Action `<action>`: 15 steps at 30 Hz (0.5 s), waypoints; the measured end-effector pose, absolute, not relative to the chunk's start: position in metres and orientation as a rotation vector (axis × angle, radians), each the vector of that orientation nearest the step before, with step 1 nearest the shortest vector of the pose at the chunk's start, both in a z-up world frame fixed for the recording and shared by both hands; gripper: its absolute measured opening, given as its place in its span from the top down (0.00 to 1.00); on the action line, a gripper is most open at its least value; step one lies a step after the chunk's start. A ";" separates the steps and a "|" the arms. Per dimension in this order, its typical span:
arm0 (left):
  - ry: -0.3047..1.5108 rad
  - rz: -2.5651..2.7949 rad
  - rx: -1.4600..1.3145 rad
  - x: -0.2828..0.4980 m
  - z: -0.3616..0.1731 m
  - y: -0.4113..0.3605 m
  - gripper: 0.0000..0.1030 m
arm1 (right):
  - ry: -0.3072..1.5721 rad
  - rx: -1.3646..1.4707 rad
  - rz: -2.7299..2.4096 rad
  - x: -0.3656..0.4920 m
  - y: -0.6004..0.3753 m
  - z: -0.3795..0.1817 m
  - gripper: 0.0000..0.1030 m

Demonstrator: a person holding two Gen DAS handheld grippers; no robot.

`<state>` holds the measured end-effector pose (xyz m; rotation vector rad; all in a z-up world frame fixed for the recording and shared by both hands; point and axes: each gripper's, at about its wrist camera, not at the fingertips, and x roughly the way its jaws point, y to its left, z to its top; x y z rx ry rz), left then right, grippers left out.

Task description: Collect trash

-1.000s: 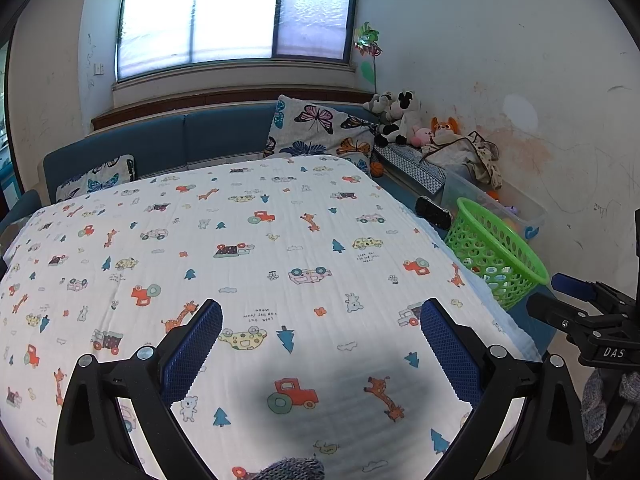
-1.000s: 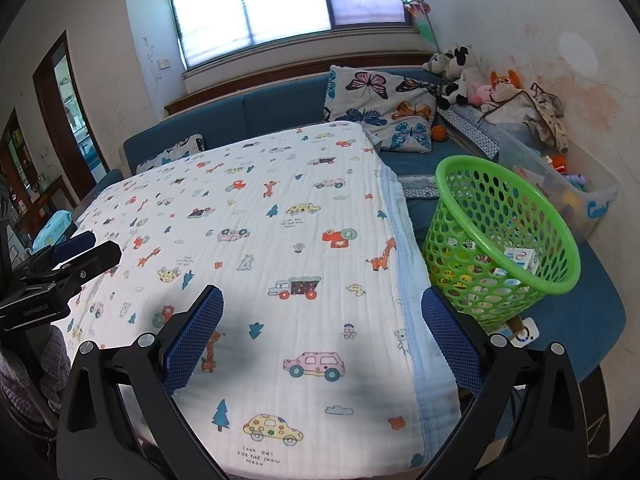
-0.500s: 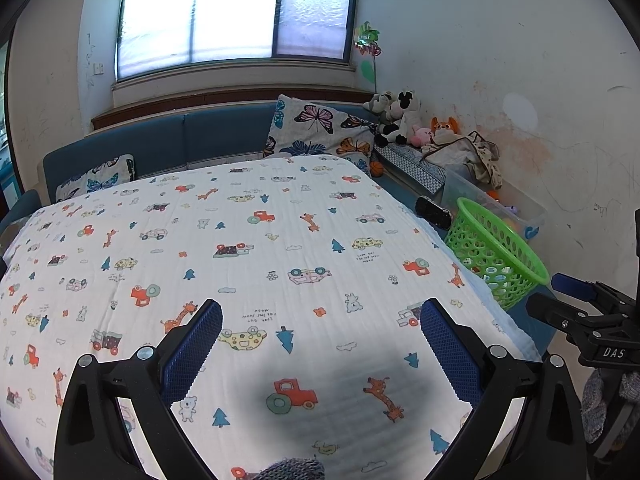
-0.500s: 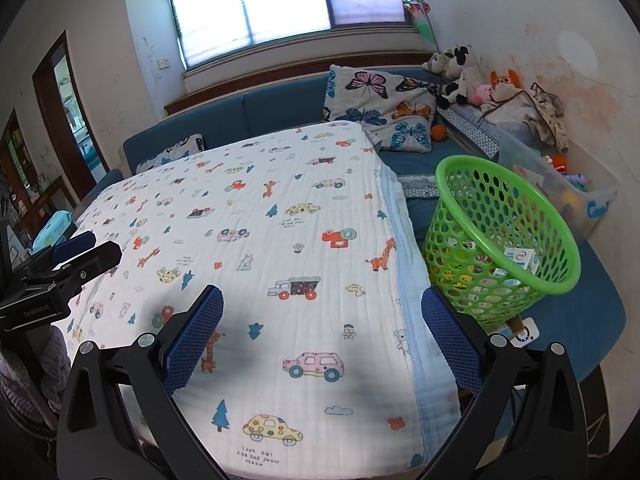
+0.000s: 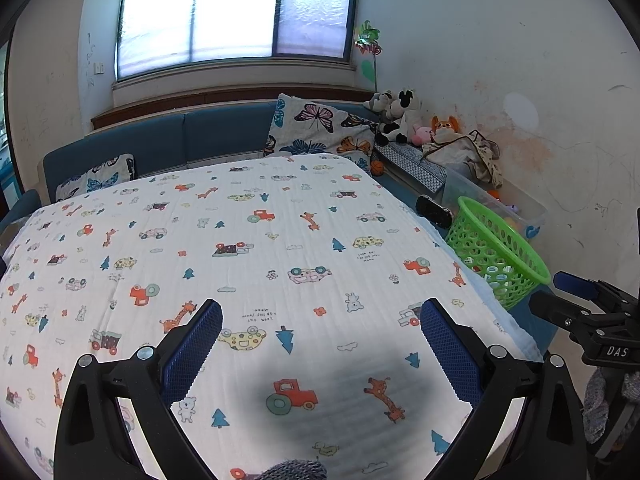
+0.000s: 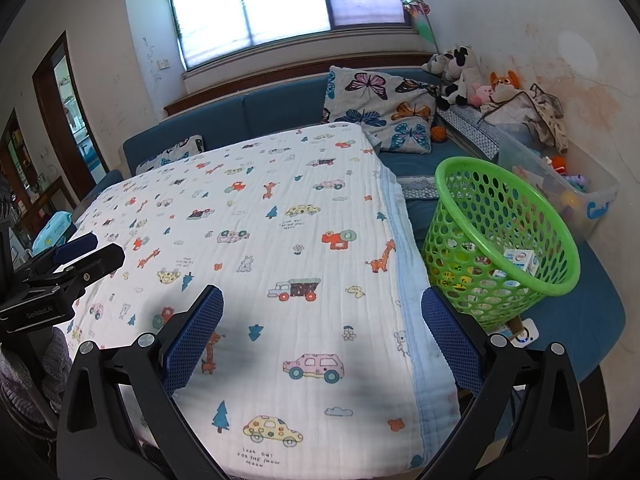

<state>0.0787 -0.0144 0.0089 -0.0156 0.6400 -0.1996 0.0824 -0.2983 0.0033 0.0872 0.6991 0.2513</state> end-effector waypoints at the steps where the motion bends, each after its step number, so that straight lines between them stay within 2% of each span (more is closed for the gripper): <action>1: 0.642 -0.199 -0.016 0.079 0.009 -0.014 0.07 | 0.699 0.088 0.250 0.082 -0.298 0.003 0.04; 15: 0.624 -0.175 -0.009 0.078 0.007 -0.015 0.07 | 0.700 0.089 0.251 0.082 -0.299 0.003 0.04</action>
